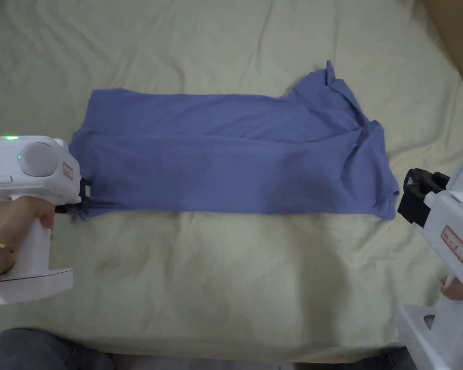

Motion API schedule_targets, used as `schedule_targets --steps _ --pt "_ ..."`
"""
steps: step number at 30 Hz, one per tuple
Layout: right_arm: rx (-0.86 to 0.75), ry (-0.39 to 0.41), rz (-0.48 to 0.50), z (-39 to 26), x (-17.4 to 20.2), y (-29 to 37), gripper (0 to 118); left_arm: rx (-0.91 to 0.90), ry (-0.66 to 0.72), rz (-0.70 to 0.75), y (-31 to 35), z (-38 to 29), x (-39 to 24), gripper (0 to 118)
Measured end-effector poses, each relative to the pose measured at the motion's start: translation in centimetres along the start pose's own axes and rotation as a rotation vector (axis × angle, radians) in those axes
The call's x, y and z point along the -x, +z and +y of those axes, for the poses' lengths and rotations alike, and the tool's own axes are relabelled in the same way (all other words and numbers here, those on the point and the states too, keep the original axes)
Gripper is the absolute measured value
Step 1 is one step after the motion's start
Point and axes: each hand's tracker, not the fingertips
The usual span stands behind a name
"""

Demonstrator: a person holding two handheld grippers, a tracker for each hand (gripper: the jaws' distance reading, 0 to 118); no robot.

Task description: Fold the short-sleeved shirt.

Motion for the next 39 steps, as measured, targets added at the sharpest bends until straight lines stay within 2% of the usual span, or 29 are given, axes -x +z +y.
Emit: schedule_targets --steps 2,5,7,8,9,10,11,12,13,15,19,21,22,24,25,26,28,29,30,34,39 --pt "0.020 -0.027 0.013 0.8 -0.4 -0.9 0 -0.016 -0.005 -0.022 0.6 -0.1 0.3 0" --pt "0.079 -0.046 0.018 2.4 -1.3 -2.9 0 -0.085 0.065 -0.076 2.9 -0.2 1.2 0" --pt "0.187 -0.040 0.006 4.3 -2.5 -5.8 1 -0.118 0.081 -0.100 4.2 -0.3 1.5 0" --pt "0.275 -0.034 -0.001 4.8 -3.0 -7.1 6 -0.132 0.082 -0.109 4.8 -0.3 1.6 0" --pt "0.281 -0.050 0.020 5.0 -3.5 -8.1 16 -0.139 0.084 -0.114 5.2 -0.3 1.7 0" --pt "0.303 -0.065 0.034 5.1 -3.9 -9.1 39 -0.147 0.086 -0.118 5.5 -0.3 1.7 0" --pt "0.385 -0.065 0.018 5.2 -4.3 -10.5 84 -0.154 0.087 -0.120 5.7 -0.4 1.6 0" --pt "0.467 -0.083 0.034 5.0 -4.7 -11.8 108 -0.157 0.087 -0.121 5.8 -0.4 1.5 0" --pt "0.503 -0.118 0.037 4.7 -5.0 -13.0 117 -0.156 0.088 -0.120 5.7 -0.2 1.5 0" --pt "0.547 -0.137 0.032 3.7 -5.2 -14.5 117 -0.157 0.089 -0.119 5.6 -0.3 1.4 0" --pt "0.621 -0.096 -0.054 0.8 -4.5 -17.1 115 -0.135 0.085 -0.098 5.0 -0.6 1.1 0" --pt "0.629 -0.101 -0.074 -0.3 -4.3 -18.0 105 -0.127 0.090 -0.094 4.6 -0.6 1.2 0" --pt "0.634 -0.105 -0.079 -0.8 -4.3 -18.3 94 -0.121 0.092 -0.091 4.4 -0.6 1.2 0" --pt "0.636 -0.121 -0.067 -1.5 -4.6 -18.7 43 -0.114 0.096 -0.085 4.1 -0.5 1.1 0" --pt "0.623 -0.153 -0.038 -1.7 -4.8 -18.6 22 -0.109 0.101 -0.083 4.0 -0.5 1.1 0" --pt "0.619 -0.191 -0.003 -1.7 -4.9 -18.6 7 -0.105 0.111 -0.083 3.9 -0.5 1.1 0" --pt "0.623 -0.233 0.052 -1.4 -5.0 -18.1 6 -0.107 0.131 -0.079 4.1 -0.2 1.2 0" --pt "0.631 -0.195 0.018 -0.4 -5.1 -17.1 6 -0.116 0.140 -0.078 4.3 0.0 1.3 0" --pt "0.628 -0.180 0.057 0.2 -5.4 -16.4 6 -0.121 0.145 -0.082 4.6 0.2 1.4 0" --pt "0.618 -0.215 0.146 3.6 -7.1 -11.8 6 -0.167 0.140 -0.084 6.9 0.4 1.6 0" --pt "0.562 -0.114 0.185 4.0 -8.5 -5.4 6 -0.190 0.121 -0.132 10.2 -2.7 3.1 0"
